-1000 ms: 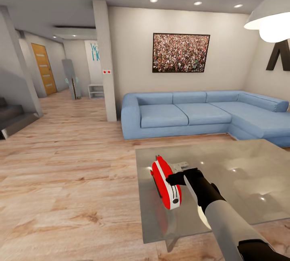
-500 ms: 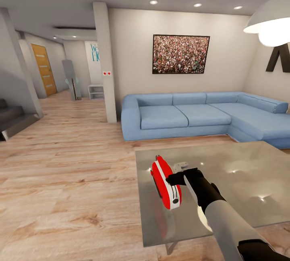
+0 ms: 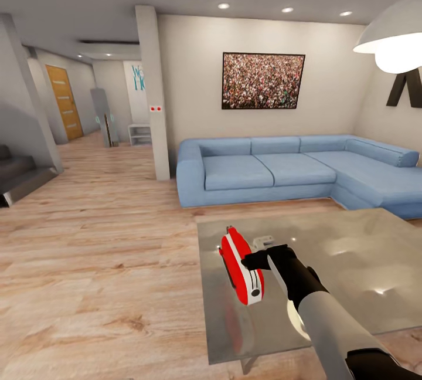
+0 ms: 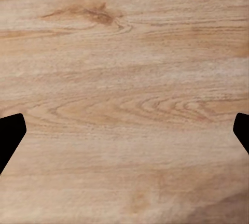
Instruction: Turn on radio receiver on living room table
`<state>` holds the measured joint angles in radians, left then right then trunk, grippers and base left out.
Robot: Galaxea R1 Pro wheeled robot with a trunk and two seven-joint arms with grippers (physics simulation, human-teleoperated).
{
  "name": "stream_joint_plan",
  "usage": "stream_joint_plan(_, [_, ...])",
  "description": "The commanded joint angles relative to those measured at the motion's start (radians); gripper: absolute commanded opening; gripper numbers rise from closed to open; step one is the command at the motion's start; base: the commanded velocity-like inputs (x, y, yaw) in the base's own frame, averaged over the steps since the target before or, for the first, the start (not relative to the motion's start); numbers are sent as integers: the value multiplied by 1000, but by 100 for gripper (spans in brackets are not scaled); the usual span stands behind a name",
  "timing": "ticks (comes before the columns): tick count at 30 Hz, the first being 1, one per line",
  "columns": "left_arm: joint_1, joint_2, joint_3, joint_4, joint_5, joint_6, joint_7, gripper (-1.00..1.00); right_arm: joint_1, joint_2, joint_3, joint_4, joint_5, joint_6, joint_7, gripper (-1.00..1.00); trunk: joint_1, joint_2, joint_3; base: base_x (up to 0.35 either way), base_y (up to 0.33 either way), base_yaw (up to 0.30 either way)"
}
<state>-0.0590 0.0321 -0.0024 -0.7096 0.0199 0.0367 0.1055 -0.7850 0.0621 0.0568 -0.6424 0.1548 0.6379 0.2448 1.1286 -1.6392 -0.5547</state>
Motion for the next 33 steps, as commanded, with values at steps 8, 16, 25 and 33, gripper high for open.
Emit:
stream_joint_plan(8, [1, 0, 1, 0, 0, -2, 2, 100, 0, 0, 0, 0, -3, 0, 1, -100, -31, 56, 25, 0, 0, 0])
stream_joint_plan(16, [1, 0, 1, 0, 0, -3, 2, 100, 0, 0, 0, 0, -3, 0, 1, -100, -61, 112, 50, 0, 0, 0])
stream_joint_plan(25, [1, 0, 1, 1, 0, -3, 0, 100, 0, -1, 0, -1, -3, 0, 1, -100, -96, 175, 78, 0, 0, 0])
stream_joint_plan(33, [0, 0, 1, 0, 0, -3, 1, 100, 0, 0, 0, -1, -3, 0, 1, -100, -127, 231, 104, 0, 0, 0])
